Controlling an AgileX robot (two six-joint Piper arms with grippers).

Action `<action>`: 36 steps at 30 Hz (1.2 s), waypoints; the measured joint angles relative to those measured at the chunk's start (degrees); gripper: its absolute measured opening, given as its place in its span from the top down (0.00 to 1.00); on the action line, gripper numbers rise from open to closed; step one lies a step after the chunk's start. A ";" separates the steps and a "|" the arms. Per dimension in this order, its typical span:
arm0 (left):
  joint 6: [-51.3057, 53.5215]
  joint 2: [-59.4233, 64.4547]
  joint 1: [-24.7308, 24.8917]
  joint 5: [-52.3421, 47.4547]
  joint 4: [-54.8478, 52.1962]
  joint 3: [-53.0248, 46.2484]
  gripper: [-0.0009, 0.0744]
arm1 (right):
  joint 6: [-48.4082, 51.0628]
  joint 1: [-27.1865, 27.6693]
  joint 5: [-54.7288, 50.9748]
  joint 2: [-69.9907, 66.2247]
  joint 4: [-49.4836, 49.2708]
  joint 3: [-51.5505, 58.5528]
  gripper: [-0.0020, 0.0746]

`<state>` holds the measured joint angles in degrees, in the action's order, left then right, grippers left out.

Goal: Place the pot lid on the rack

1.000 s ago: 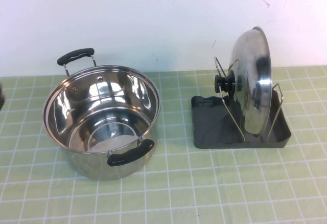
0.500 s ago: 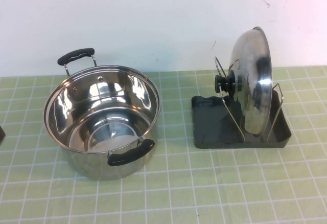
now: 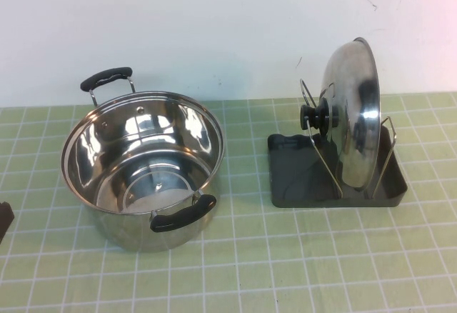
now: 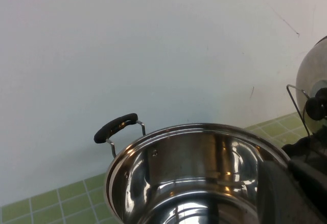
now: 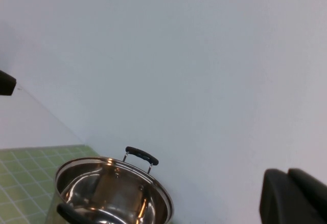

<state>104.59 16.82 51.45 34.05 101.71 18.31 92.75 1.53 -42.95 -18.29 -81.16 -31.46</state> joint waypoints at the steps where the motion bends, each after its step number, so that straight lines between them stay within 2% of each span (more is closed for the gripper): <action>1: 0.00 0.00 0.00 0.00 0.00 -0.14 0.99 | 0.00 0.00 0.00 0.00 0.00 0.00 0.98; 11: -0.17 0.00 0.00 0.00 0.00 -0.14 0.99 | 0.00 0.00 0.15 0.00 0.32 0.00 0.98; 13: -0.17 0.00 0.00 0.00 0.00 -0.14 0.99 | 0.00 0.00 2.56 0.03 2.94 0.58 0.98; 18: -0.17 0.00 0.00 0.00 0.00 -0.14 0.99 | -2.43 0.73 16.09 2.38 8.55 6.92 0.98; 21: -0.17 0.00 0.00 0.00 0.00 -0.14 0.99 | -17.66 0.87 23.80 6.40 22.75 11.54 0.98; 24: -0.17 0.00 0.00 0.00 0.00 -0.14 0.99 | -46.83 0.96 25.74 10.68 49.88 17.14 0.98; 26: -0.17 0.00 0.00 0.00 0.00 -0.14 0.99 | -64.91 0.96 23.55 13.62 63.26 20.35 0.98; 27: -0.17 0.00 0.00 0.00 0.00 -0.14 0.99 | -70.93 0.96 22.57 14.85 67.80 21.94 0.98; 29: -0.17 0.00 0.00 0.00 0.00 -0.14 0.99 | -78.47 0.96 21.86 17.64 76.75 24.77 0.98; 31: -0.17 0.00 0.00 0.00 0.00 -0.14 0.99 | -82.63 0.96 22.70 18.68 81.16 27.43 0.98; 36: -0.07 0.00 0.00 0.00 0.00 -0.14 0.99 | -87.49 0.96 23.73 19.03 84.57 32.79 0.98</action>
<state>104.52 16.82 51.45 34.05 101.71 18.17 5.26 2.49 -19.22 0.74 3.41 1.33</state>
